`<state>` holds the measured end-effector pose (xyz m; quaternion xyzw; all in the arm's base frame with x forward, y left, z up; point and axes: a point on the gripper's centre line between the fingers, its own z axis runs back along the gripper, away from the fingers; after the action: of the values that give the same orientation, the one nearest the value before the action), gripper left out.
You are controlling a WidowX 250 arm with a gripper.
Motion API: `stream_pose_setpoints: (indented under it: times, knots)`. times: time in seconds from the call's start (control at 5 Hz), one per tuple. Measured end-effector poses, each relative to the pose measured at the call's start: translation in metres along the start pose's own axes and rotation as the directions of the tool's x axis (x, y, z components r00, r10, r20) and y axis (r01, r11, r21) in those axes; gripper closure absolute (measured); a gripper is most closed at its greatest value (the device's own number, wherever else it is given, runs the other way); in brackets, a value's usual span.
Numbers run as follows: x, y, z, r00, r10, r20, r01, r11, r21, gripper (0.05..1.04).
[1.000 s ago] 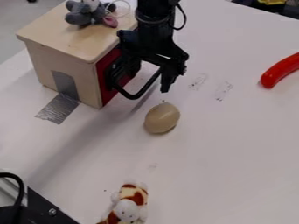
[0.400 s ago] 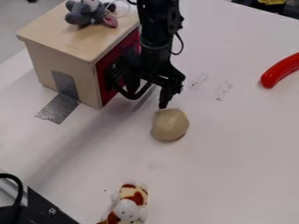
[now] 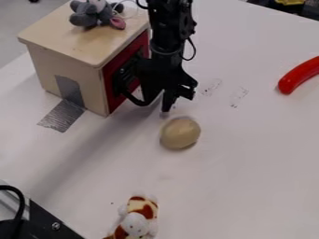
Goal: Open the drawer in the top of the table
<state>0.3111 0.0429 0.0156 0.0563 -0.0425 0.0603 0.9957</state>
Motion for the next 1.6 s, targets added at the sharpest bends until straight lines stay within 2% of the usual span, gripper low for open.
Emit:
stream_pose_setpoints:
  times: [0.2,0.4,0.6,1.0,1.2,1.4,1.6]
  knots:
    - [0.0,-0.006,0.002,1.0,-0.009,0.004,0.009,1.0,-0.013,0.904]
    - [0.0,-0.014,0.003,1.0,-0.021,0.007,0.021,1.0,-0.023,0.958]
    - [-0.003,-0.038,0.008,0.998,-0.05,0.034,0.051,0.998,-0.048,0.962]
    - [-0.006,-0.061,0.011,0.997,-0.068,0.048,0.07,0.996,-0.054,0.927]
    - [-0.004,-0.062,0.018,0.998,-0.001,0.059,0.005,0.998,-0.061,0.707]
    - [-0.004,-0.06,0.026,0.997,0.019,0.069,-0.015,0.998,-0.061,0.392]
    - [-0.002,-0.058,0.049,0.994,0.028,0.108,-0.02,0.997,-0.073,0.118]
